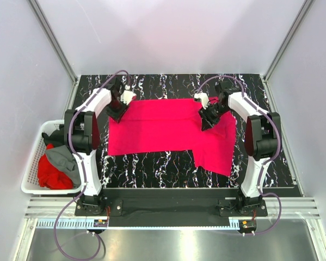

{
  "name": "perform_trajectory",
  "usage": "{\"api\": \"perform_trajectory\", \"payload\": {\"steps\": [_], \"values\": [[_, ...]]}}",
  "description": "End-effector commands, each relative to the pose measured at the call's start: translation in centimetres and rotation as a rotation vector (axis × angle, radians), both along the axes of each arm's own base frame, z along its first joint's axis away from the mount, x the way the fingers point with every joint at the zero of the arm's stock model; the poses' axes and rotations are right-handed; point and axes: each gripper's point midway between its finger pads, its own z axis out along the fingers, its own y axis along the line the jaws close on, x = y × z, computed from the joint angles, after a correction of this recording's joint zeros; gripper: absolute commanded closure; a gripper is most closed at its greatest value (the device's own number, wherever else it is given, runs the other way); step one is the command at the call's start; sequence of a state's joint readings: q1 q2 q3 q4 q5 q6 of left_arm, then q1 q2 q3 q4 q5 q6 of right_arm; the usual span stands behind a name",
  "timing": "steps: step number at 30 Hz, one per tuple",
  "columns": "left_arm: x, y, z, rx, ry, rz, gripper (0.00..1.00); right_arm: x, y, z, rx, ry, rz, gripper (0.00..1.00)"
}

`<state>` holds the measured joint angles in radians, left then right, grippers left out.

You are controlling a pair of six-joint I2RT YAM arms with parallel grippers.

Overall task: Fold and stack the t-shirts
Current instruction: Fold the tshirt

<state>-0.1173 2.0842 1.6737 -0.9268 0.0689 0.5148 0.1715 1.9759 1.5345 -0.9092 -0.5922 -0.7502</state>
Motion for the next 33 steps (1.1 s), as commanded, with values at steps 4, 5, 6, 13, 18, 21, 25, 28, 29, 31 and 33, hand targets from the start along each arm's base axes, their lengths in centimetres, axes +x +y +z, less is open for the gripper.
{"api": "perform_trajectory", "payload": {"steps": [4, 5, 6, 13, 18, 21, 25, 28, 29, 31, 33], "values": [[3.6, -0.4, 4.1, -0.027, -0.139, 0.022, 0.68, -0.8, -0.4, -1.8, -0.054, 0.034, 0.039, 0.59], [3.6, -0.3, 3.7, -0.022, -0.130, 0.027, 0.68, -0.6, -0.6, -1.9, -0.060, 0.034, 0.035, 0.59], [3.7, -0.3, 2.9, -0.017, -0.114, 0.026, 0.68, -0.6, -0.6, -2.1, -0.065, 0.040, 0.032, 0.59], [3.5, 0.1, 0.8, 0.008, -0.066, 0.027, 0.69, 1.2, -1.2, -3.5, -0.123, 0.050, -0.021, 0.61], [3.0, 0.3, 0.1, 0.018, -0.044, 0.023, 0.69, 2.5, -1.4, -3.8, -0.145, 0.028, -0.058, 0.61], [2.8, 0.5, -0.3, 0.028, -0.033, 0.024, 0.69, 3.4, -1.8, -3.8, -0.168, -0.004, -0.075, 0.61], [2.6, 0.6, -0.7, 0.036, -0.024, 0.021, 0.69, 4.9, -2.7, -4.0, -0.220, -0.057, -0.102, 0.61], [2.4, 0.8, -0.9, 0.042, -0.017, 0.020, 0.69, 6.3, -3.2, -3.7, -0.236, -0.093, -0.140, 0.62], [2.3, 0.8, -1.0, 0.043, -0.012, 0.018, 0.69, 6.9, -3.3, -3.5, -0.239, -0.111, -0.156, 0.62], [2.2, 0.9, -1.2, 0.047, -0.008, 0.015, 0.69, 7.7, -3.8, -3.5, -0.266, -0.134, -0.180, 0.62], [2.2, 0.9, -1.2, 0.051, -0.009, 0.014, 0.69, 8.5, -4.2, -3.1, -0.269, -0.158, -0.202, 0.62]]}}
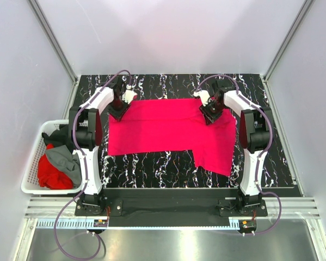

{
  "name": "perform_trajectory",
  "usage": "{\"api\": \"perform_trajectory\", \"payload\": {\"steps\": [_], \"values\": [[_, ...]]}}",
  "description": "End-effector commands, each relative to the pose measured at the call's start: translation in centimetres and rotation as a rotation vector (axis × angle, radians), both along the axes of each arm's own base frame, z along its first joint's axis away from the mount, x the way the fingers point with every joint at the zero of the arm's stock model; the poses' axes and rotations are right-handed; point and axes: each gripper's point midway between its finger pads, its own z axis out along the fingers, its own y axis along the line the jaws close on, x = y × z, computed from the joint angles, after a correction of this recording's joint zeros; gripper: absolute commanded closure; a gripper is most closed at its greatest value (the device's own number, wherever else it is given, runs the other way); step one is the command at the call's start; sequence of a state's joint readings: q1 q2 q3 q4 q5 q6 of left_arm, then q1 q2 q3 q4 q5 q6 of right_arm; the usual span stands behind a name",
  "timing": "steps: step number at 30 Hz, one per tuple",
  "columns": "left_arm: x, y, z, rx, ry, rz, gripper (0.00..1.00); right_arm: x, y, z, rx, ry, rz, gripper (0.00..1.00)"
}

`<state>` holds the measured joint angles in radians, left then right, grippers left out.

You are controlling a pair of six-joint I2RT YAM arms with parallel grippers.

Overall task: Fold and stack the t-shirts
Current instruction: Fold the tshirt

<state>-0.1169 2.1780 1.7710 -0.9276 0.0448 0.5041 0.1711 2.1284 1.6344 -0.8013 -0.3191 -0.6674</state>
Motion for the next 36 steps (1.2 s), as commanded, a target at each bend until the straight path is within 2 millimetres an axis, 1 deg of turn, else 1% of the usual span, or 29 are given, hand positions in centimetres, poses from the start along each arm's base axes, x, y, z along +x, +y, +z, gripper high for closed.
{"api": "perform_trajectory", "payload": {"steps": [1, 7, 10, 15, 19, 21, 22, 23, 25, 26, 27, 28, 29, 30, 32, 34, 36], "values": [[0.0, 0.8, 0.0, 0.031, -0.004, -0.004, 0.69, 3.3, -0.8, 1.4, -0.040, -0.109, -0.053, 0.61], [-0.1, 0.8, 0.0, 0.032, -0.001, -0.002, 0.69, 5.0, -1.2, 2.1, -0.061, -0.185, -0.088, 0.59], [-0.1, 0.8, 0.0, 0.030, -0.002, -0.002, 0.69, 5.3, -1.4, 2.4, -0.071, -0.201, -0.093, 0.59], [-0.1, 0.8, 0.1, 0.034, -0.005, -0.006, 0.69, 4.6, -0.6, 3.9, -0.019, -0.215, -0.074, 0.58], [0.1, 0.9, 0.2, 0.035, -0.009, -0.006, 0.69, 3.9, -0.8, 4.7, -0.022, -0.225, -0.075, 0.57], [0.1, 0.8, 0.2, 0.033, -0.011, -0.005, 0.69, 3.6, -1.1, 5.6, -0.028, -0.250, -0.080, 0.57], [0.1, 0.8, 0.2, 0.033, -0.009, -0.005, 0.69, 4.0, -1.1, 6.2, -0.026, -0.282, -0.082, 0.57], [0.0, 0.8, 0.1, 0.034, -0.006, -0.005, 0.69, 3.7, -1.2, 7.1, -0.026, -0.307, -0.080, 0.57], [0.0, 0.9, 0.1, 0.035, -0.005, -0.004, 0.69, 3.7, -1.2, 8.1, -0.025, -0.344, -0.072, 0.57], [0.1, 0.9, 0.1, 0.035, -0.008, -0.006, 0.69, 3.4, -1.2, 9.0, -0.015, -0.361, -0.064, 0.57], [0.0, 0.9, 0.1, 0.036, -0.006, -0.006, 0.69, 2.8, -0.3, 9.5, 0.037, -0.360, -0.032, 0.59], [0.0, 0.8, 0.0, 0.035, -0.005, -0.008, 0.69, 2.1, 0.2, 9.7, 0.057, -0.358, 0.010, 0.59], [0.0, 0.8, 0.1, 0.034, -0.006, -0.008, 0.69, 1.0, 1.1, 10.1, 0.109, -0.349, 0.042, 0.59], [0.1, 0.8, 0.1, 0.035, -0.006, -0.009, 0.69, 0.5, 1.4, 10.2, 0.129, -0.338, 0.055, 0.60], [0.1, 0.8, 0.2, 0.034, -0.011, -0.006, 0.69, -0.6, 2.1, 9.6, 0.161, -0.279, 0.074, 0.60], [0.1, 0.8, 0.2, 0.032, -0.009, -0.005, 0.69, -1.3, 2.2, 8.7, 0.163, -0.218, 0.063, 0.61], [0.0, 0.7, 0.1, 0.029, -0.007, -0.006, 0.69, -1.5, 2.2, 7.7, 0.168, -0.171, 0.054, 0.62]]}}
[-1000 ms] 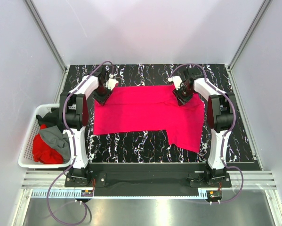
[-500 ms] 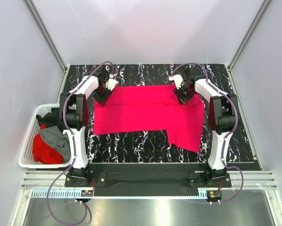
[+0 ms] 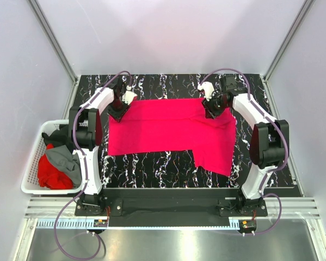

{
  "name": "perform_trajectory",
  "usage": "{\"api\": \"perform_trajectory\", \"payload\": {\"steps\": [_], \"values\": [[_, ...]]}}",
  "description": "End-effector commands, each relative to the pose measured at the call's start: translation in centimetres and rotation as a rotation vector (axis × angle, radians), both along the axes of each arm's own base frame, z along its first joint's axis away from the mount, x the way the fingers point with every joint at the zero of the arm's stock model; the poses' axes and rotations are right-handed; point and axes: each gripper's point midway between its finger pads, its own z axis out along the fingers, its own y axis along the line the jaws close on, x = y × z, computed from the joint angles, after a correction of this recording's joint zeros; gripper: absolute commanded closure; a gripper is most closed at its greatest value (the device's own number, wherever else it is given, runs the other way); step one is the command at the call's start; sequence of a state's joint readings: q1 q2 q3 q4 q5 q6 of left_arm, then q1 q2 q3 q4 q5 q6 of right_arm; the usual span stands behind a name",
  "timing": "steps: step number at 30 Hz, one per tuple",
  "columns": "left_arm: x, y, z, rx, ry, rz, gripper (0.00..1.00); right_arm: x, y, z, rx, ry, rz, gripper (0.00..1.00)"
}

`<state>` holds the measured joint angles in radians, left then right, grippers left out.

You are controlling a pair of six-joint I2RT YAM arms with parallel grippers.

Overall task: Fold and stack the t-shirts
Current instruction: Fold the tshirt

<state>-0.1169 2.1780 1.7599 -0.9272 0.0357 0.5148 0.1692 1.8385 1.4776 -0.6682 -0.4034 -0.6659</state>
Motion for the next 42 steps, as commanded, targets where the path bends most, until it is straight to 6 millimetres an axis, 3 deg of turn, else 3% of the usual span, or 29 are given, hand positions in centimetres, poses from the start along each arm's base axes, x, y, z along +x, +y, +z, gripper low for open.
{"api": "perform_trajectory", "payload": {"steps": [1, 10, 22, 35, 42], "values": [[0.2, 0.5, 0.4, 0.016, -0.014, 0.004, 0.69, -1.1, 1.0, -1.2, 0.047, 0.091, 0.036, 0.62], [0.0, 0.8, 0.3, 0.027, -0.009, 0.003, 0.69, -1.3, 1.3, -3.5, 0.045, 0.201, 0.041, 0.65], [-0.1, 0.9, 0.3, 0.033, -0.007, 0.006, 0.69, 0.1, -0.4, -6.6, -0.030, 0.246, -0.020, 0.65], [-0.3, 0.9, 0.1, 0.033, -0.002, 0.009, 0.69, 4.2, -3.4, -6.8, -0.078, 0.188, -0.136, 0.66], [-0.5, 0.9, 0.0, 0.030, 0.004, 0.009, 0.69, 5.9, -3.1, -5.4, -0.043, 0.142, -0.163, 0.66]]}}
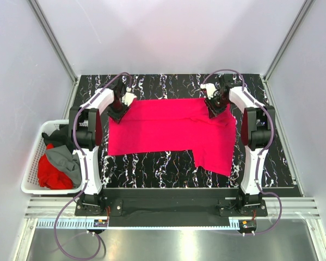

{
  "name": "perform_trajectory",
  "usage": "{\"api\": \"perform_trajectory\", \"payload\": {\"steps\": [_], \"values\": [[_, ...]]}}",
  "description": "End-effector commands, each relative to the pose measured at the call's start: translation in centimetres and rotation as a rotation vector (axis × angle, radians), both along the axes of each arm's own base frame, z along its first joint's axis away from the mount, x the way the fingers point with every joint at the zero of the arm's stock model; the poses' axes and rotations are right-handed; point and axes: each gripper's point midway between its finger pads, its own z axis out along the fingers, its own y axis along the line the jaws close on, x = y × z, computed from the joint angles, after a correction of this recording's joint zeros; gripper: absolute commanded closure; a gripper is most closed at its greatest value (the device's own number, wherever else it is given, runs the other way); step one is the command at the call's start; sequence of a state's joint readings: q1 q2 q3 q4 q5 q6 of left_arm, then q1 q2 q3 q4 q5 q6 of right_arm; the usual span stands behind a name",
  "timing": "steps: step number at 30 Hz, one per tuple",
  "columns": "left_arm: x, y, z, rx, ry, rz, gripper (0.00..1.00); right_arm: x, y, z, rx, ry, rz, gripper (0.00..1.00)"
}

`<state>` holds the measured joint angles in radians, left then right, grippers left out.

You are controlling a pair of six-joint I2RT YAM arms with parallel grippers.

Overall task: Fold and stack the t-shirts
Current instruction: Fold the tshirt

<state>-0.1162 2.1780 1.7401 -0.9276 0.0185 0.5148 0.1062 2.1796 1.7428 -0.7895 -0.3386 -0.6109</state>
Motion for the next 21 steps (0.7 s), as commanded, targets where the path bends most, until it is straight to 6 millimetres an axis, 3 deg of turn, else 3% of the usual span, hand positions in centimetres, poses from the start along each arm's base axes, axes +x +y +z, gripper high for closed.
{"api": "perform_trajectory", "payload": {"steps": [1, 5, 9, 12, 16, 21], "values": [[0.2, 0.5, 0.6, 0.011, -0.017, 0.005, 0.69, 2.1, 0.3, 2.5, 0.022, -0.082, -0.028, 0.66], [0.1, 0.5, 0.6, 0.013, -0.019, 0.004, 0.69, 1.5, 1.2, 4.9, 0.078, -0.118, 0.007, 0.65], [0.1, 0.5, 0.6, 0.011, -0.017, 0.005, 0.69, -1.0, 2.5, 6.4, 0.153, -0.101, 0.067, 0.65], [0.2, 0.5, 0.5, 0.013, -0.017, 0.002, 0.69, -3.6, 3.0, 5.6, 0.188, -0.018, 0.088, 0.65], [0.1, 0.4, 0.5, 0.008, -0.015, 0.006, 0.69, -5.4, 3.3, 4.5, 0.211, 0.046, 0.094, 0.66], [0.1, 0.5, 0.5, 0.013, -0.014, 0.004, 0.69, -5.8, 3.4, 2.6, 0.215, 0.120, 0.081, 0.66]]}}
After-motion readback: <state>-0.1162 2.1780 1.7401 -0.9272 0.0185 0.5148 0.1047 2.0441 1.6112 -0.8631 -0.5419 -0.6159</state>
